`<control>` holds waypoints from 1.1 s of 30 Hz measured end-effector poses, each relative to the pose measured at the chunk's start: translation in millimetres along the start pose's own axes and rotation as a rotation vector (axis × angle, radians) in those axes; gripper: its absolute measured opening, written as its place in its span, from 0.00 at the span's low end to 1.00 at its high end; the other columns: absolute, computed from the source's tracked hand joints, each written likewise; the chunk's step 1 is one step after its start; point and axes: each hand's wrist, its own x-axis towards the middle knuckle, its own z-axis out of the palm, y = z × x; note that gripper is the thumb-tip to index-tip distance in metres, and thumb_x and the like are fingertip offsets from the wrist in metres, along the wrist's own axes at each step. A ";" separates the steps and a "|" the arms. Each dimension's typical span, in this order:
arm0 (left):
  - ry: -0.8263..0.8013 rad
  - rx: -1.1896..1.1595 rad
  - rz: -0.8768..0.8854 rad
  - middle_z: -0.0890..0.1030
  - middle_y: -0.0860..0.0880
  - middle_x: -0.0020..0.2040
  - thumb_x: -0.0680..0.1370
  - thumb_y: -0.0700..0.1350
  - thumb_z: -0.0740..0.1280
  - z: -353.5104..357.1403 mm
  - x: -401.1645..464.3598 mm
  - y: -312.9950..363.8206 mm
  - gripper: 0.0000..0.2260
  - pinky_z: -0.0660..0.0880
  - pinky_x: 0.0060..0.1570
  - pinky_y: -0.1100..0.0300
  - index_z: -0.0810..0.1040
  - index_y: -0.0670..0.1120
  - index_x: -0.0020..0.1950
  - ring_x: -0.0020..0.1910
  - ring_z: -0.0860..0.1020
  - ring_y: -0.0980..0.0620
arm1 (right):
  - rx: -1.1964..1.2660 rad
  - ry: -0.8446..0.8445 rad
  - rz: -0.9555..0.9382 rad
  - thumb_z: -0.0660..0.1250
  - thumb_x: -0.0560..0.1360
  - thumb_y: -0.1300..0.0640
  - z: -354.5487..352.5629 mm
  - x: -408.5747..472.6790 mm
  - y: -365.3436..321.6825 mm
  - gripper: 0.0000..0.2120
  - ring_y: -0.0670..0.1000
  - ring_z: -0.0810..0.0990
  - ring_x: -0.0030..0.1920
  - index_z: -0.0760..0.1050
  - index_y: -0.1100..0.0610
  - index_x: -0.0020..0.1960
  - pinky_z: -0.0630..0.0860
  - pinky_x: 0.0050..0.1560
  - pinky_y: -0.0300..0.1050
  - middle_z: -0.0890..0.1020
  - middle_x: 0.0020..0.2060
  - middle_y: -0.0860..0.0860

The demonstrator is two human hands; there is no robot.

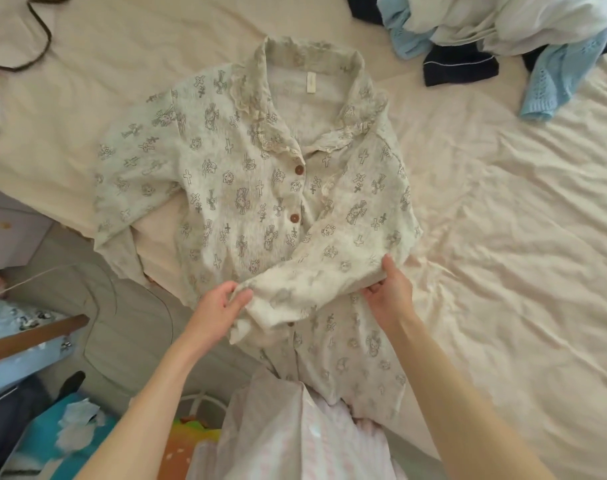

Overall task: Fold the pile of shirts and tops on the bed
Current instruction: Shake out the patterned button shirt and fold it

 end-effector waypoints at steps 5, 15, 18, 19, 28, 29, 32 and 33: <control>0.049 -0.094 0.105 0.73 0.58 0.24 0.76 0.46 0.66 -15.7 -11.8 17.9 0.03 0.64 0.24 0.73 0.75 0.54 0.46 0.20 0.67 0.63 | 0.118 -0.025 -0.094 0.56 0.82 0.52 1.7 -11.1 -17.1 0.10 0.52 0.80 0.43 0.71 0.56 0.49 0.78 0.47 0.48 0.79 0.42 0.53; -0.442 -0.350 -0.443 0.84 0.43 0.49 0.72 0.42 0.70 -20.4 -15.3 -42.5 0.13 0.80 0.46 0.55 0.78 0.38 0.54 0.47 0.82 0.48 | -0.223 -0.286 0.074 0.60 0.80 0.53 0.2 -29.3 56.1 0.10 0.53 0.81 0.50 0.76 0.57 0.56 0.74 0.52 0.45 0.84 0.47 0.52; -0.275 -0.154 -0.312 0.81 0.46 0.43 0.77 0.44 0.67 -24.5 -13.0 -60.7 0.10 0.75 0.40 0.59 0.78 0.38 0.51 0.40 0.79 0.51 | -0.427 -0.221 0.045 0.63 0.78 0.58 1.4 -38.6 80.4 0.06 0.52 0.81 0.46 0.76 0.58 0.54 0.75 0.46 0.43 0.84 0.46 0.52; -0.197 -0.089 -0.242 0.79 0.46 0.43 0.77 0.47 0.66 -27.4 -12.1 -65.7 0.11 0.72 0.42 0.59 0.78 0.39 0.51 0.41 0.77 0.50 | -0.493 -0.176 0.023 0.64 0.78 0.58 -0.4 -39.2 86.1 0.07 0.52 0.81 0.46 0.76 0.59 0.54 0.76 0.45 0.43 0.84 0.46 0.52; -0.328 0.397 -0.180 0.76 0.47 0.61 0.79 0.44 0.63 -32.3 6.2 -74.8 0.13 0.70 0.57 0.60 0.74 0.44 0.63 0.58 0.74 0.51 | -0.756 0.124 0.035 0.61 0.79 0.55 -5.9 -41.8 76.1 0.09 0.51 0.76 0.39 0.75 0.60 0.53 0.72 0.40 0.44 0.77 0.38 0.53; -0.248 0.378 -0.105 0.76 0.47 0.61 0.80 0.44 0.62 -30.6 15.6 -63.8 0.12 0.69 0.57 0.60 0.74 0.44 0.63 0.58 0.74 0.52 | -0.739 0.172 -0.019 0.60 0.79 0.55 -3.2 -40.0 69.2 0.10 0.52 0.73 0.38 0.75 0.62 0.49 0.70 0.40 0.46 0.74 0.36 0.54; -0.066 0.330 0.158 0.77 0.51 0.59 0.81 0.44 0.59 -24.6 47.9 -7.3 0.11 0.68 0.54 0.63 0.74 0.45 0.62 0.53 0.72 0.57 | -0.617 0.288 -0.165 0.59 0.79 0.55 8.3 -28.2 39.1 0.16 0.53 0.68 0.35 0.67 0.58 0.33 0.67 0.41 0.47 0.70 0.34 0.57; -0.043 0.309 0.223 0.77 0.51 0.58 0.81 0.44 0.59 -20.3 57.9 14.4 0.11 0.68 0.53 0.63 0.74 0.45 0.62 0.52 0.72 0.57 | -0.571 0.303 -0.187 0.59 0.79 0.55 11.1 -22.2 27.3 0.15 0.53 0.69 0.34 0.66 0.57 0.34 0.68 0.41 0.48 0.71 0.33 0.56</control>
